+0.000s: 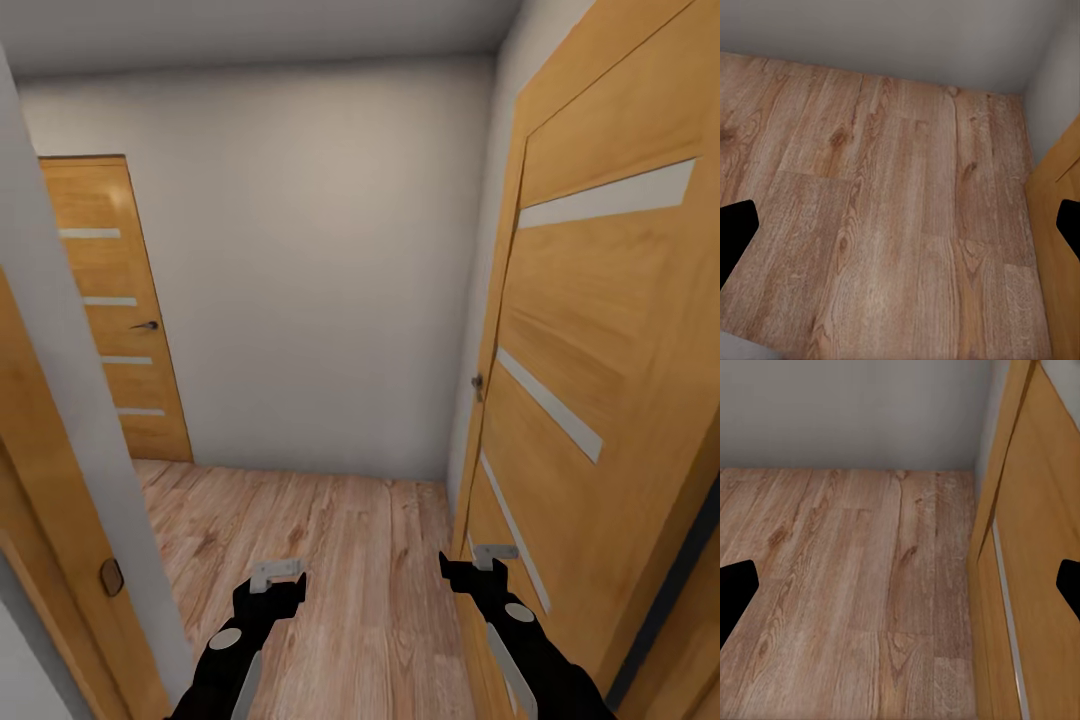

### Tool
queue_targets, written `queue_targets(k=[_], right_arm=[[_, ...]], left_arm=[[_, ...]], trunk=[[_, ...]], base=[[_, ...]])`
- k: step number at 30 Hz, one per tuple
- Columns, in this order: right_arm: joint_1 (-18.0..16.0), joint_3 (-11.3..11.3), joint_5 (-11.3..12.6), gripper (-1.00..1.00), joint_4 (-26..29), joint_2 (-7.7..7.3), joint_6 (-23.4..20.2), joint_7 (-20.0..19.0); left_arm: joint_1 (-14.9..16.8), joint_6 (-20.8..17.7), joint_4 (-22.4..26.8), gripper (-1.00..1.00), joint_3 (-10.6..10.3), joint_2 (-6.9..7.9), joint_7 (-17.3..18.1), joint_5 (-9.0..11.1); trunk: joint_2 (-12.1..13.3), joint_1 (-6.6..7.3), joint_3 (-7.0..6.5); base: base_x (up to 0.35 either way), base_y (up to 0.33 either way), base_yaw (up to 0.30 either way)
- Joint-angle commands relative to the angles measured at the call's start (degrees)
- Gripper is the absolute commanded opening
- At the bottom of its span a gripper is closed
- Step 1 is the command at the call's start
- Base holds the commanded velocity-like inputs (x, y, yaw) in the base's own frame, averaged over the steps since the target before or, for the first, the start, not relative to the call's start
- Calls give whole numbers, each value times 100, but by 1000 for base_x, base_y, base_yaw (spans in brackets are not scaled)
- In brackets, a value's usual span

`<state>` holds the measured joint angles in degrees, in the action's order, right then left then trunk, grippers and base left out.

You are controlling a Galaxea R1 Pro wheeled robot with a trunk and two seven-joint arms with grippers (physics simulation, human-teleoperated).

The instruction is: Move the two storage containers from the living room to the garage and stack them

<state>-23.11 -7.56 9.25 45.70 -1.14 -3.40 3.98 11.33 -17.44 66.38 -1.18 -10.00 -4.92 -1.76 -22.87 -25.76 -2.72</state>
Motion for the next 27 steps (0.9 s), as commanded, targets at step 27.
queue_targets(k=[27], right_arm=[[-1,-35,59,100,10,-9,-24,42]], left_arm=[[1,-31,7,100,-6,0,-26,-18]], trunk=[[-4,-3,3]], base=[[280,49,0]])
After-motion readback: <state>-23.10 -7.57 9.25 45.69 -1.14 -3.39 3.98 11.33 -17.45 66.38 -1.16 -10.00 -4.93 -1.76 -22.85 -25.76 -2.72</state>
